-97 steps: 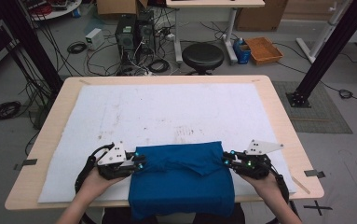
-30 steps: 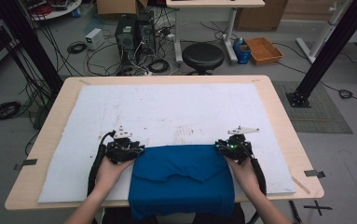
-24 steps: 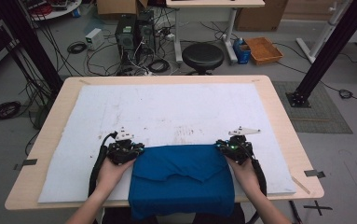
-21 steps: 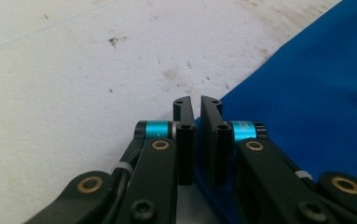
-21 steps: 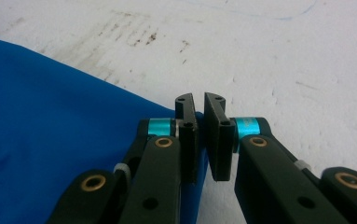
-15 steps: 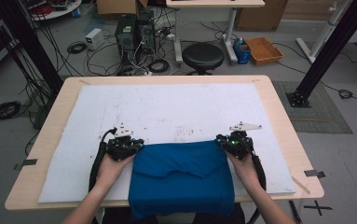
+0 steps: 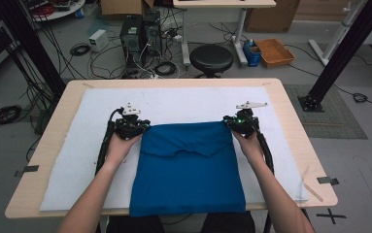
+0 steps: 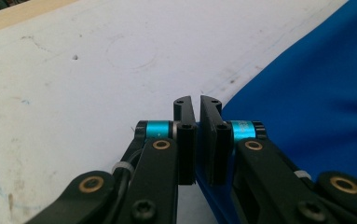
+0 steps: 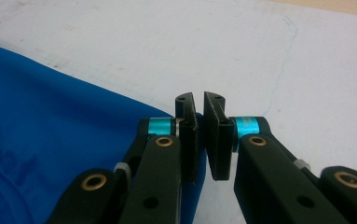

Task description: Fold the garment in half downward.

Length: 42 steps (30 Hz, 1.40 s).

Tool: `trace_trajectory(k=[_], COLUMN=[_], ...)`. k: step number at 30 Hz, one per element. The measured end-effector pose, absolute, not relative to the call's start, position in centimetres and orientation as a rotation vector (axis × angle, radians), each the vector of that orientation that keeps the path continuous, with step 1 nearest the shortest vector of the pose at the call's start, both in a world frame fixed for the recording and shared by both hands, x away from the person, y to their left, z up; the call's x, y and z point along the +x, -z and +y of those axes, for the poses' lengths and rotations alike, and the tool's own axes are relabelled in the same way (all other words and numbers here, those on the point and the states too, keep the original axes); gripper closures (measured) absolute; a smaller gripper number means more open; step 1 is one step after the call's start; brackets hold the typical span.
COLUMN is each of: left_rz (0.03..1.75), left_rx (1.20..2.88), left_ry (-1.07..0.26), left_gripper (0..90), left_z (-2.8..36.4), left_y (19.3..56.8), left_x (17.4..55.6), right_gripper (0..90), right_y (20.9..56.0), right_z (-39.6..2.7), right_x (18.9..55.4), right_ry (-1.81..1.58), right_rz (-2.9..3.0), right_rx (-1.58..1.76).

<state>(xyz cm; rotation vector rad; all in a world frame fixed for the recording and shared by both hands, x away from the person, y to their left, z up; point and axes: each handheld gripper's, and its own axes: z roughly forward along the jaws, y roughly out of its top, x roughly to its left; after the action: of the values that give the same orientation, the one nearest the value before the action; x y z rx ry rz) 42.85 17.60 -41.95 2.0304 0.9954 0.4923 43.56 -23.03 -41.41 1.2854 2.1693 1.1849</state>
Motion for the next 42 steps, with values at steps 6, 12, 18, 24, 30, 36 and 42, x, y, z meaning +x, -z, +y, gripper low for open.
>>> trace_trajectory(k=[6, 12, 18, 24, 30, 36, 42], left_rz=[0.983, 1.011, 1.095, 1.183, 1.252, 1.300, 1.310], left_rx=[2.069, 2.048, 1.978, 1.964, 1.925, 1.908, 1.847], left_ry=[-0.511, -0.532, -0.488, -0.412, -0.274, -0.198, -0.140], left_gripper=[84.9, 74.6, 60.4, 60.7, 64.9, 67.4, 71.2], left_z=[17.7, 17.8, 19.1, 19.6, 20.0, 19.7, 20.0], left_y=[42.7, 43.1, 42.4, 42.7, 43.2, 43.5, 43.2], left_x=[44.6, 44.9, 43.1, 39.2, 38.1, 38.4, 38.4], right_gripper=[84.9, 82.2, 72.0, 67.3, 66.7, 66.7, 66.7], right_y=[42.4, 42.7, 42.1, 41.8, 41.6, 41.7, 41.8], right_z=[-22.7, -22.4, -22.6, -23.3, -23.7, -24.5, -24.8], right_x=[45.3, 45.7, 44.1, 41.4, 39.4, 39.1, 39.1], right_ry=[-1.172, -1.137, -1.132, -1.137, -1.137, -1.143, -1.146], right_rz=[2.169, 2.170, 2.138, 2.140, 2.144, 2.130, 2.127], right_rx=[1.271, 1.271, 1.262, 1.270, 1.282, 1.309, 1.313])
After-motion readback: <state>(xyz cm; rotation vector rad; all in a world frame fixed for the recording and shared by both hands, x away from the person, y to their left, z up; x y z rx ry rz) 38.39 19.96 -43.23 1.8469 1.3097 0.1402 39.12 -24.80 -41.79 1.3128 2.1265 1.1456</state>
